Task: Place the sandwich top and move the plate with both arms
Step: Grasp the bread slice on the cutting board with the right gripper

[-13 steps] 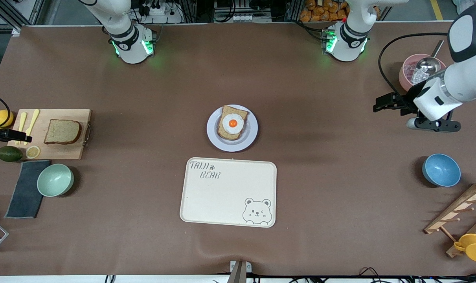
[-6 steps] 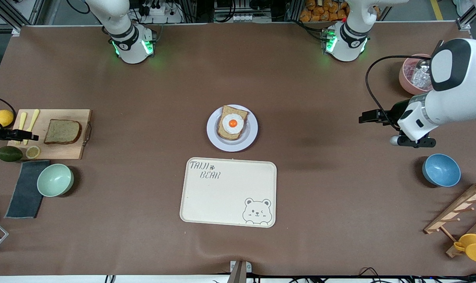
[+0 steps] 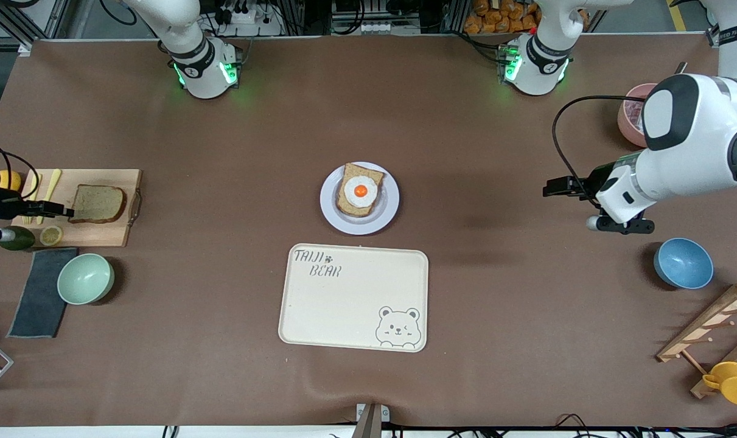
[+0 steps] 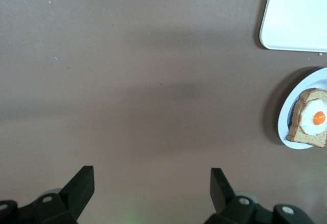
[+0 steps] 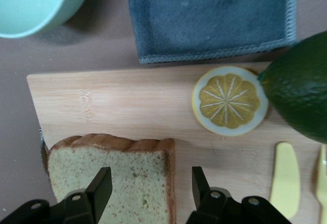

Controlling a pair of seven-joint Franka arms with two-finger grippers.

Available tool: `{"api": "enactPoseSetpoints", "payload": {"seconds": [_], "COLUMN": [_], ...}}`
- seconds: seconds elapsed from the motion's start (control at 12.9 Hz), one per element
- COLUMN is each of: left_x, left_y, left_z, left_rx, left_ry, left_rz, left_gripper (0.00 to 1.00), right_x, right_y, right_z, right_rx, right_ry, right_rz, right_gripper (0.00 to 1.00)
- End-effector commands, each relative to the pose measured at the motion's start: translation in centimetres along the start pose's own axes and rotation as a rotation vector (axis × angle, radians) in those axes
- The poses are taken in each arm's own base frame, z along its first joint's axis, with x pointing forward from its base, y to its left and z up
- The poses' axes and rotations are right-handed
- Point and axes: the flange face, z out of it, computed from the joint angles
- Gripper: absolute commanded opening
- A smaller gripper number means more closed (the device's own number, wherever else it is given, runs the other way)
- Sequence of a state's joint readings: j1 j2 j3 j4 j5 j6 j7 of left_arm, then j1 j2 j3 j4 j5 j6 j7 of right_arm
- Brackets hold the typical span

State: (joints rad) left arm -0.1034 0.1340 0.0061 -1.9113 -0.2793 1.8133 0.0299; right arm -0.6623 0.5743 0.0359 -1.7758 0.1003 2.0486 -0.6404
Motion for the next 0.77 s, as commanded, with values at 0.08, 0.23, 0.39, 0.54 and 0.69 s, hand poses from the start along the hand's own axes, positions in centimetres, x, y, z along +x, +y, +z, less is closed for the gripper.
{"api": "enactPoseSetpoints", "payload": {"seconds": [0.08,0.23,0.39,0.54,0.69], "left_x": [0.2,0.3,0.3,0.3,0.3], "left_y": [0.2,0.1,0.1,-0.1,-0.1], "left_z": [0.4,0.6,0.6,0.5,0.5], "left_rx": [-0.026,-0.025,-0.025,-0.026,-0.026], "left_ry": [0.015,0.010,0.012,0.012,0.013], "left_rz": [-0.001,-0.002,0.001,0.007,0.012], "left_gripper": [1.00,1.00,1.00,1.00,1.00], "right_x": [-1.0,-1.5,-1.8,-2.1,-2.1], "right_y": [0.3,0.9,1.6,2.4,2.4], "right_z": [1.3,1.5,2.3,3.3,3.4], "right_rx": [0.036,0.041,0.047,0.061,0.070], "right_ry": [0.001,-0.001,0.000,0.009,0.015], "right_rz": [-0.006,0.002,-0.016,-0.021,-0.034], "right_gripper": [0.64,0.43,0.42,0.41,0.09]}}
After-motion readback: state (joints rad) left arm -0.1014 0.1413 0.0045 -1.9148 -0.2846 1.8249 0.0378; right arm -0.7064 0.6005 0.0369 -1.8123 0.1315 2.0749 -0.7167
